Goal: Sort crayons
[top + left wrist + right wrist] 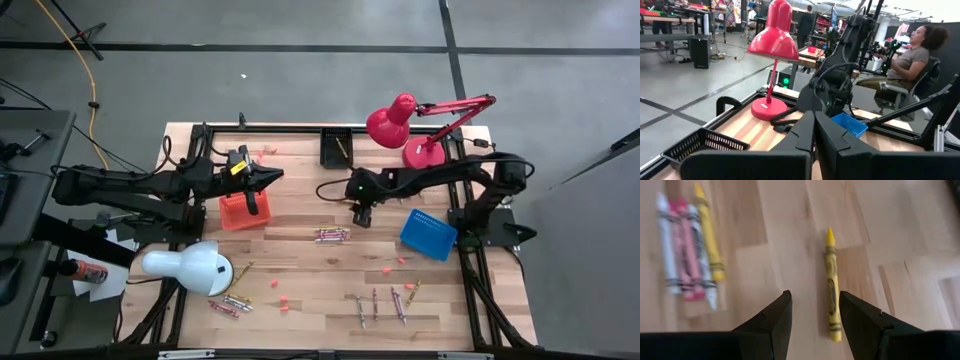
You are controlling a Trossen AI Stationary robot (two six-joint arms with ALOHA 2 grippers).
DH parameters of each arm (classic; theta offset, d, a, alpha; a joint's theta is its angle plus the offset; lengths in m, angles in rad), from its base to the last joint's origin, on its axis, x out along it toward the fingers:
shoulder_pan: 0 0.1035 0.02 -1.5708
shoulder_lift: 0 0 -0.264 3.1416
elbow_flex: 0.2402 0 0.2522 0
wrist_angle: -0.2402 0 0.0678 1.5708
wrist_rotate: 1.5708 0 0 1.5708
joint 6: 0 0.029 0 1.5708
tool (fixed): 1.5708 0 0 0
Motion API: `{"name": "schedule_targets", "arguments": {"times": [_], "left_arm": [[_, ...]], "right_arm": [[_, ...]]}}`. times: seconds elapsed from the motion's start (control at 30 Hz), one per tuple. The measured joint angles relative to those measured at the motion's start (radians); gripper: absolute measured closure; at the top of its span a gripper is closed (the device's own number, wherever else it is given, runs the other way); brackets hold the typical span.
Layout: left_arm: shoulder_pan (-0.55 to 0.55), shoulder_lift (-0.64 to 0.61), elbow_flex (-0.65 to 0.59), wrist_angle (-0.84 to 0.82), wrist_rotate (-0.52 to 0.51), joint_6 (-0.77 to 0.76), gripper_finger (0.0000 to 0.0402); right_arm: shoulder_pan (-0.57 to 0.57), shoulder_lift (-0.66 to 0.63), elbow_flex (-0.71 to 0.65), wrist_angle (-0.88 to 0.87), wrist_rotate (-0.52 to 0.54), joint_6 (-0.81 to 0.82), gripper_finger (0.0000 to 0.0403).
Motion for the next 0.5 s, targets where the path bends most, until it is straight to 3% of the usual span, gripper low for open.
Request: {"name": "schedule_targets", "arguments": {"times": [0.33, 0.5], "left_arm": [[0.000, 0.000, 0.000, -0.007, -0.023, 0.000, 0.0399], [0.000, 0.000, 0.000, -0.018, -0.028, 0.000, 0.0399]], "right_arm": [[0.000, 0.096, 0.005, 0.027, 0.040, -0.001, 0.0256], [0.000, 0.106, 0.006, 0.012, 0.033, 0.007, 0.0312]]}}
